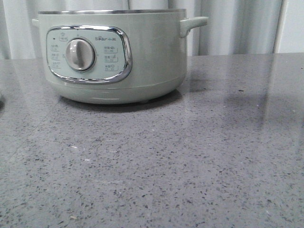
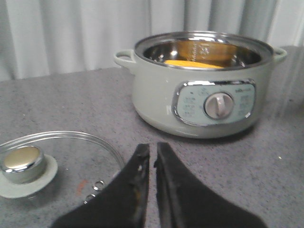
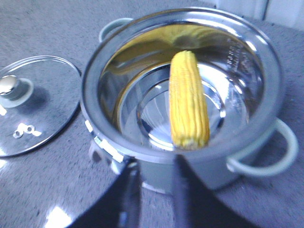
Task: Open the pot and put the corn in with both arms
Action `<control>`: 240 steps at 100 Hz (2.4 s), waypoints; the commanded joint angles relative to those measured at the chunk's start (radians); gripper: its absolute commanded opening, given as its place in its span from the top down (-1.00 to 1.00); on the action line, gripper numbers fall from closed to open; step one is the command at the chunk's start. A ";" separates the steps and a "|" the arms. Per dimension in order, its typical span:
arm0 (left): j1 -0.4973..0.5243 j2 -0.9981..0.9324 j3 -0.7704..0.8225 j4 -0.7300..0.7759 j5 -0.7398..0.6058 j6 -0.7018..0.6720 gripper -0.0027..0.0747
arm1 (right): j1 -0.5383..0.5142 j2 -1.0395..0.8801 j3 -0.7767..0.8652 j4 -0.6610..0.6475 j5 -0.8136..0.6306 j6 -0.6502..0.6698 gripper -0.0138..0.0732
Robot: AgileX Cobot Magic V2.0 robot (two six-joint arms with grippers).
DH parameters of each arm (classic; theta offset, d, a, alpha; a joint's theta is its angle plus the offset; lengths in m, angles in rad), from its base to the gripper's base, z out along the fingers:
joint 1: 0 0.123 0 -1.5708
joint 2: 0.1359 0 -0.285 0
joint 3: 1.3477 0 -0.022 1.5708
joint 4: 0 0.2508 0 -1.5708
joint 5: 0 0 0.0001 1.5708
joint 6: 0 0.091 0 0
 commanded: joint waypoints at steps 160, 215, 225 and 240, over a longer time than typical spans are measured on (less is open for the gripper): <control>0.001 -0.031 0.172 0.189 -0.386 -0.035 0.98 | -0.006 -1.081 0.711 -0.309 -0.185 0.049 0.81; 0.001 -0.119 0.460 0.468 -0.497 -0.446 0.98 | -0.006 -1.081 0.711 -0.309 -0.185 0.049 0.81; 0.001 -0.119 0.458 0.466 -0.404 -0.446 0.98 | -0.006 -1.081 0.711 -0.309 -0.185 0.049 0.81; 0.001 -0.119 0.458 0.461 -0.385 -0.449 0.98 | -0.006 -1.081 0.711 -0.309 -0.185 0.049 0.81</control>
